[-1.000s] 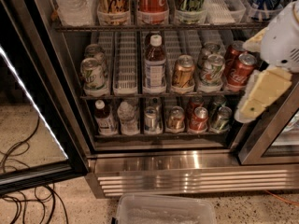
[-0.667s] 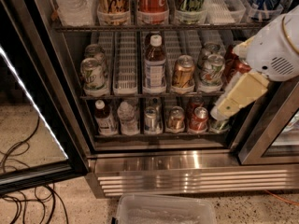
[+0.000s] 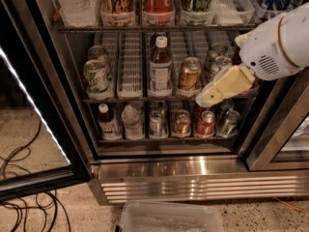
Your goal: Pick green can from top shelf of fridge
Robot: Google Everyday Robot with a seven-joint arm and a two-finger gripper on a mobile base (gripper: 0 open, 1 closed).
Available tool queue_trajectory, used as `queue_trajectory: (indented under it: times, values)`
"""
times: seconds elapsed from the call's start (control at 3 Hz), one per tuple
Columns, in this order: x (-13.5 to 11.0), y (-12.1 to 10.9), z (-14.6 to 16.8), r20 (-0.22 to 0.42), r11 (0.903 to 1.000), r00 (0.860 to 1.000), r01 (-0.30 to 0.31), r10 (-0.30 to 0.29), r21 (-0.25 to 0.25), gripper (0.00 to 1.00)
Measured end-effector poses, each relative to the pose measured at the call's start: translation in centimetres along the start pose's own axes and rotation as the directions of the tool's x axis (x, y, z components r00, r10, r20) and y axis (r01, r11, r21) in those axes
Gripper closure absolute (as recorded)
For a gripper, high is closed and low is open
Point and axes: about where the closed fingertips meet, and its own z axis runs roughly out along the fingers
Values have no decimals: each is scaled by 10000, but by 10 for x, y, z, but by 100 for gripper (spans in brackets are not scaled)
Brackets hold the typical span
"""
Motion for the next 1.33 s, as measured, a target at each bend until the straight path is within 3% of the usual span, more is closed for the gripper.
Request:
queue_trajectory:
  times: [0.33,0.67,1.0,1.33]
  values:
    - [-10,11,7,279,9986,9984,499,-494,-154,0]
    - [-39,29,6,1023,9957,9907,866,-895,332,0]
    - [-64,44,-3,1973,9889,9761,649,-906,1333,0]
    - [-79,46,-14,2736,9707,9596,-27,-650,2403,0]
